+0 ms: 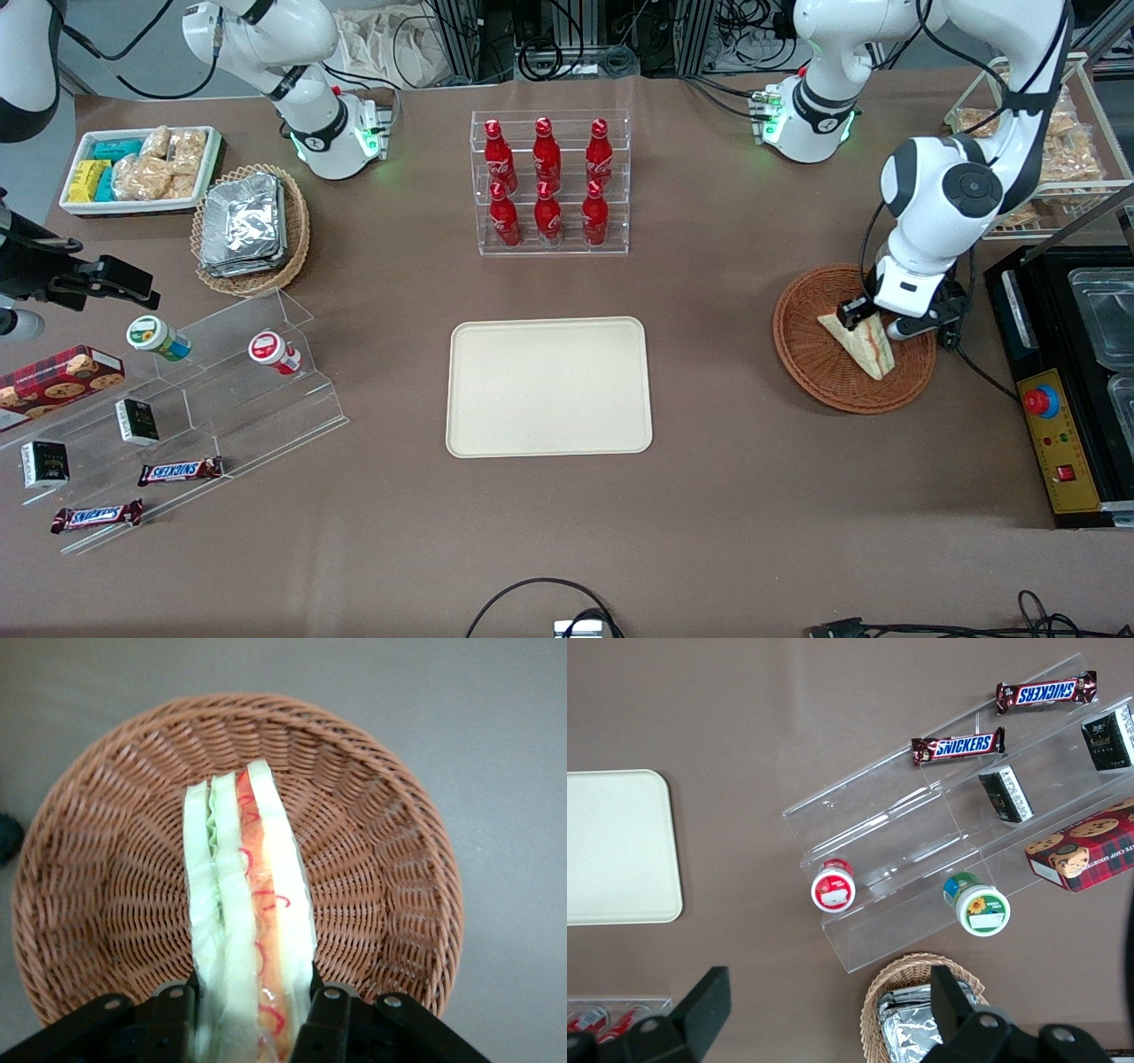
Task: Place sandwich from basket to tray
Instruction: 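Lift the sandwich with the left gripper and carry it toward the cream tray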
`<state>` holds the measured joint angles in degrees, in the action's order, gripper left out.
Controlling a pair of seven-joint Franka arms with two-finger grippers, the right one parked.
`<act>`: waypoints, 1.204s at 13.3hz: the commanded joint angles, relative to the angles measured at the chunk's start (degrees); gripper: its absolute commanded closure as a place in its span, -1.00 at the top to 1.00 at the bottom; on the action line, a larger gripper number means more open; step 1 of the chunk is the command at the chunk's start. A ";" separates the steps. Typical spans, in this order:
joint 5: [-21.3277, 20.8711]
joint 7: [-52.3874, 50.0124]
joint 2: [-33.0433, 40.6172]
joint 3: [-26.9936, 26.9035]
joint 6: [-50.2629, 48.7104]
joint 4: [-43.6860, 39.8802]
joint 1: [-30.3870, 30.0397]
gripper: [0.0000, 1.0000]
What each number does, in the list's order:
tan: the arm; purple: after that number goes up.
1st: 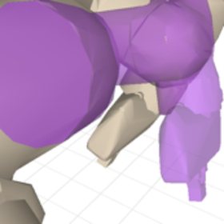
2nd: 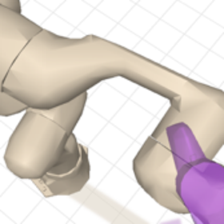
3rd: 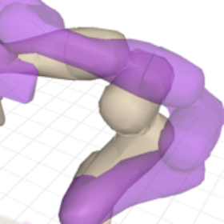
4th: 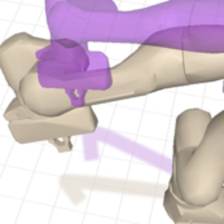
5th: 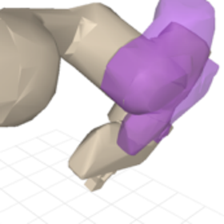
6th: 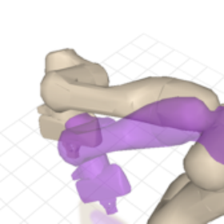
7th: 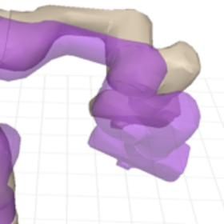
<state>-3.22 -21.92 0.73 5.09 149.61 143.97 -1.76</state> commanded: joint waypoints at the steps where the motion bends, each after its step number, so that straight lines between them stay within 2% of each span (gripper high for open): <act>1: -0.65 7.56 3.66 -0.08 -2.48 0.27 0.44 -0.21; 5: -0.65 17.07 4.28 1.50 -2.83 -0.44 0.53 -0.21; 8: -0.56 21.11 4.54 4.48 -7.39 -4.55 0.53 -0.21; 13: 0.05 20.25 3.93 12.38 -10.92 -10.45 0.53 -0.26; 16: 0.05 18.49 1.39 16.08 -17.49 -17.02 0.53 -0.27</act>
<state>-3.17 -2.35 4.05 19.72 136.91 132.15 -1.42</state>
